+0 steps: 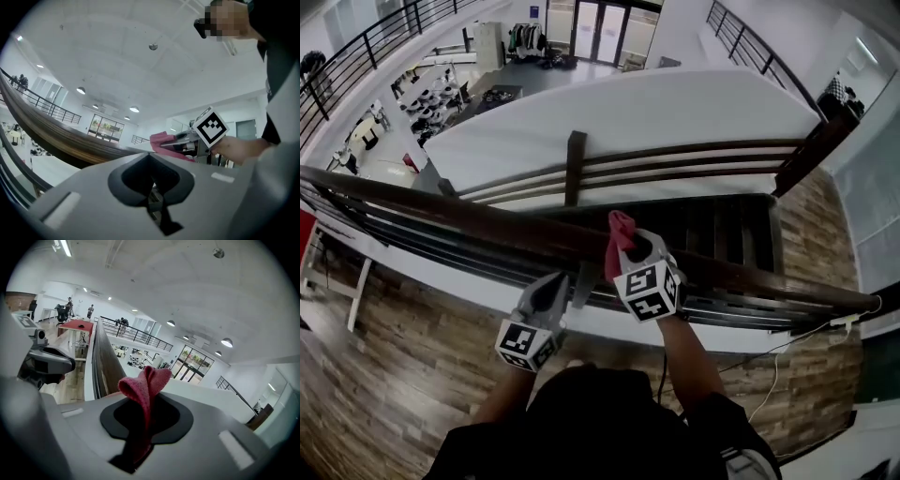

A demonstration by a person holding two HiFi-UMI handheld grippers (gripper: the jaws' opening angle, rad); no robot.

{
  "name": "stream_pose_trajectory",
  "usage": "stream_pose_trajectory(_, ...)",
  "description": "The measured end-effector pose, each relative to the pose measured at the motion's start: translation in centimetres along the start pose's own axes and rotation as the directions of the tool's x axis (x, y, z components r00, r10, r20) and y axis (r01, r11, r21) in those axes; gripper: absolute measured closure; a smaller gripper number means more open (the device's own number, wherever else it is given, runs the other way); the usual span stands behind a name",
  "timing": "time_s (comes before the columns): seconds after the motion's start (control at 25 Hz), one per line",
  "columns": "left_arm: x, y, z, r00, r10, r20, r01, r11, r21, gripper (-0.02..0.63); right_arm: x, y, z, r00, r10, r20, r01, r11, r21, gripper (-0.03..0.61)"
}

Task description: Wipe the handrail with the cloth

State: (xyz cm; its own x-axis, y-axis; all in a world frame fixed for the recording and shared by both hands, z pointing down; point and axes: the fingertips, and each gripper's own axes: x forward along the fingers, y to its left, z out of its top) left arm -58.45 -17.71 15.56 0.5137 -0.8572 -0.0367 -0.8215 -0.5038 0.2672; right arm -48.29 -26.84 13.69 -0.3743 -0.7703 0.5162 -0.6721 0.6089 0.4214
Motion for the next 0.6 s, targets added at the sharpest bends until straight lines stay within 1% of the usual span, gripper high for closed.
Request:
stream_pose_trajectory(0.16, 0.8, -1.5, -0.3, 0.999, -0.032, -0.023, 0.032, 0.999, 0.016, 0.615, -0.6, -0.9, -1.0, 1.0, -0.014, 0.001, 0.014, 1.0, 0.027, 0.525)
stream_pose_trajectory(0.28, 1.3, -2.9, -0.6, 0.998, -0.05, -0.041, 0.051, 0.998, 0.037, 0.615, -1.2, -1.8, -1.9, 1.0, -0.027, 0.003, 0.026, 0.999, 0.03, 0.525)
stream_pose_trajectory(0.4, 2.2, -4.3, -0.7, 0.998, -0.055, -0.043, 0.057, 0.997, 0.047, 0.615, -1.9, -3.1, -3.0, 0.999, -0.041, 0.002, 0.041, 0.999, 0.025, 0.525)
stream_pose_trajectory(0.6, 3.7, -6.5, -1.5, 0.997, -0.054, -0.049, 0.056, 0.998, 0.038, 0.615, -3.3, -5.2, -5.4, 0.999, -0.049, -0.012, 0.049, 0.999, 0.019, 0.525)
